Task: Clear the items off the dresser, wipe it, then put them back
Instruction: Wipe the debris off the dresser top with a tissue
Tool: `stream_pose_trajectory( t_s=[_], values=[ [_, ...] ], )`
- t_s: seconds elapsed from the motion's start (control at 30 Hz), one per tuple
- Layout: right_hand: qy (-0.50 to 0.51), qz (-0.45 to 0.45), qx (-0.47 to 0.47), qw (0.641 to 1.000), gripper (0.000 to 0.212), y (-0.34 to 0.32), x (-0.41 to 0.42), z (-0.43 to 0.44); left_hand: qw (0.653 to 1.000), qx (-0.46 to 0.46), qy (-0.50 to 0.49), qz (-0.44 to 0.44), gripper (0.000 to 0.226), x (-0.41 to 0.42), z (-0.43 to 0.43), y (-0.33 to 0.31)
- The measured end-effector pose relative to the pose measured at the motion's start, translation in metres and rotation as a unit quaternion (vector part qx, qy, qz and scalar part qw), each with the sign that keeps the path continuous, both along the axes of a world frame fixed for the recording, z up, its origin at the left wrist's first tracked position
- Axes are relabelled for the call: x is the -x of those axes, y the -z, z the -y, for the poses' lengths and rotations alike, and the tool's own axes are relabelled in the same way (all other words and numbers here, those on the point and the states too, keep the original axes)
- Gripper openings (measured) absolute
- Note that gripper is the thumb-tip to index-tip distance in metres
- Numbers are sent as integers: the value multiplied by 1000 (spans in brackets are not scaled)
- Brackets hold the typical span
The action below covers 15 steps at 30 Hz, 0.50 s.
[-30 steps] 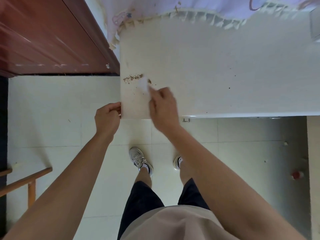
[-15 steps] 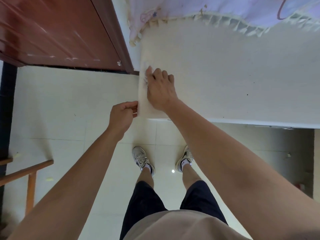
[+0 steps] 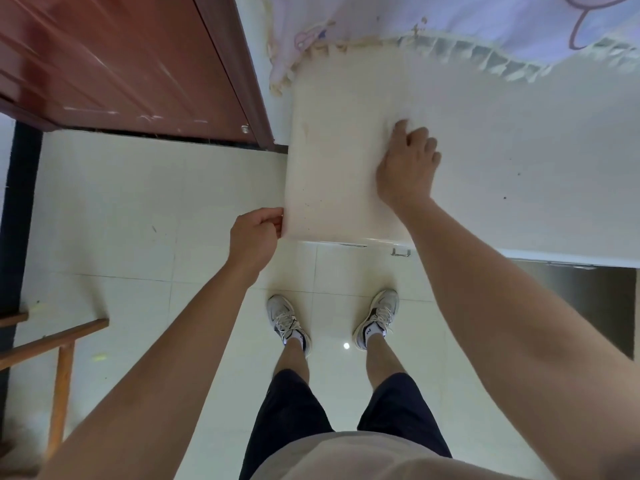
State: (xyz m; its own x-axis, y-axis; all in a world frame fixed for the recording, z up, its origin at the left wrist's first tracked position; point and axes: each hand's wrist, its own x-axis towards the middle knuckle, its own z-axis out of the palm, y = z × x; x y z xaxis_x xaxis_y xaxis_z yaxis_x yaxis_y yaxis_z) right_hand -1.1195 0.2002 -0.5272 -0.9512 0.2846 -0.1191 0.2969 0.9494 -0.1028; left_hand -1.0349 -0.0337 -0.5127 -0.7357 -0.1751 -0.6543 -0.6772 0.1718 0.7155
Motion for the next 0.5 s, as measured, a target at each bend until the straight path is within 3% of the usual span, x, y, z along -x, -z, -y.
stream_pose_trajectory(
  t_s=[0.17, 0.3, 0.4, 0.5],
  values=[
    [-189, 4, 15, 982, 62, 0, 26, 88, 1000, 3, -2, -8, 56, 0, -2, 0],
    [-376, 41, 27, 925, 63, -10, 14, 110, 1000, -5, -11, -5, 53, 0, -5, -5],
    [-296, 37, 60, 953, 66, -11, -29, 58, 999, -14, -33, 8, 51, 2, -6, -5],
    [-179, 17, 30, 983, 68, -9, -68, -19, 1000, 21, -4, 4, 52, 3, -5, -5]
  ],
)
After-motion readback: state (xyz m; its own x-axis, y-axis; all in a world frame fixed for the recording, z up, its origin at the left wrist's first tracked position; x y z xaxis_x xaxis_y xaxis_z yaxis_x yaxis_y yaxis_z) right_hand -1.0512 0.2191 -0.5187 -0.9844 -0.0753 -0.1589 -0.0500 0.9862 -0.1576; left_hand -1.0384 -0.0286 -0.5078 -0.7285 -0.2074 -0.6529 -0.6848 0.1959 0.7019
